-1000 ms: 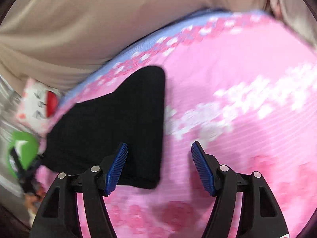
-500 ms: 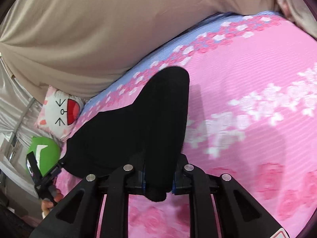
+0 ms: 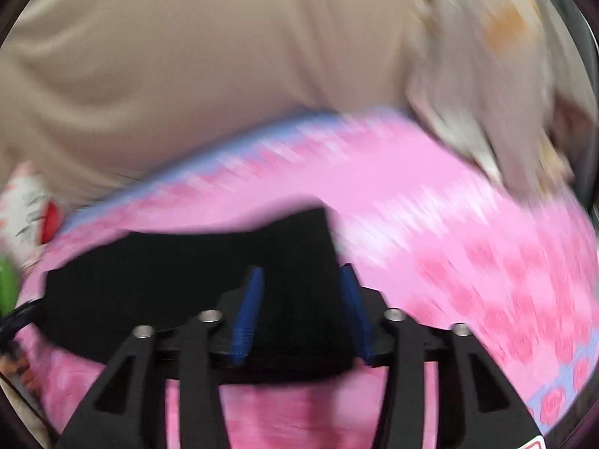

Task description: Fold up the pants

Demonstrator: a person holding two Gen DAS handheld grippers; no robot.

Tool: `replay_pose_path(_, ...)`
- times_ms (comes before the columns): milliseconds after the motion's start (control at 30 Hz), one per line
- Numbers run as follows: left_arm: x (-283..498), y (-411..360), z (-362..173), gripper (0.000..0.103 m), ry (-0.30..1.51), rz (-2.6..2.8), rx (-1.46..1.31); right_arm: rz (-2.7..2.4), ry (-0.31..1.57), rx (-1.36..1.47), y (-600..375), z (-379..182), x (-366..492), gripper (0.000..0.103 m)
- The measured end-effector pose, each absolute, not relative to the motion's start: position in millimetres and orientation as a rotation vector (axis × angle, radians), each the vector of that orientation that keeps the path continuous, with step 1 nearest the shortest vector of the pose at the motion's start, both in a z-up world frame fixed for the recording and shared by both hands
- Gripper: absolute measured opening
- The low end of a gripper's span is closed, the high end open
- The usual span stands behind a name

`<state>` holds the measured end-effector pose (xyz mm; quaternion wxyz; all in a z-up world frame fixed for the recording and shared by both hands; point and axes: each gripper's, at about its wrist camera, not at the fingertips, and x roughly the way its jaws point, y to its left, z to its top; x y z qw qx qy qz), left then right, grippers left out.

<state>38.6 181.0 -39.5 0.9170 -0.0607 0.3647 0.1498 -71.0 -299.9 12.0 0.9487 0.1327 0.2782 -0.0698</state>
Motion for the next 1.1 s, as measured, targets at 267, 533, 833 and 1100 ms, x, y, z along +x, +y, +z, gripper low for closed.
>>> replay_pose_path(267, 27, 222, -33, 0.093, 0.768, 0.295, -0.285, 0.273, 0.752, -0.043, -136, -18, -11, 0.061)
replay_pose_path(533, 23, 272, -37, 0.096, 0.776, 0.346, -0.353, 0.215, 0.834, 0.022, -130, -33, 30, 0.011)
replay_pose_path(833, 51, 268, -62, 0.095, 0.859, 0.227, -0.462, 0.281, 0.839, -0.037, -90, -34, 36, 0.035)
replay_pose_path(1100, 57, 222, -15, 0.016, 0.757, 0.163, -0.372, 0.18, 0.748, 0.081, -154, -8, -3, 0.059)
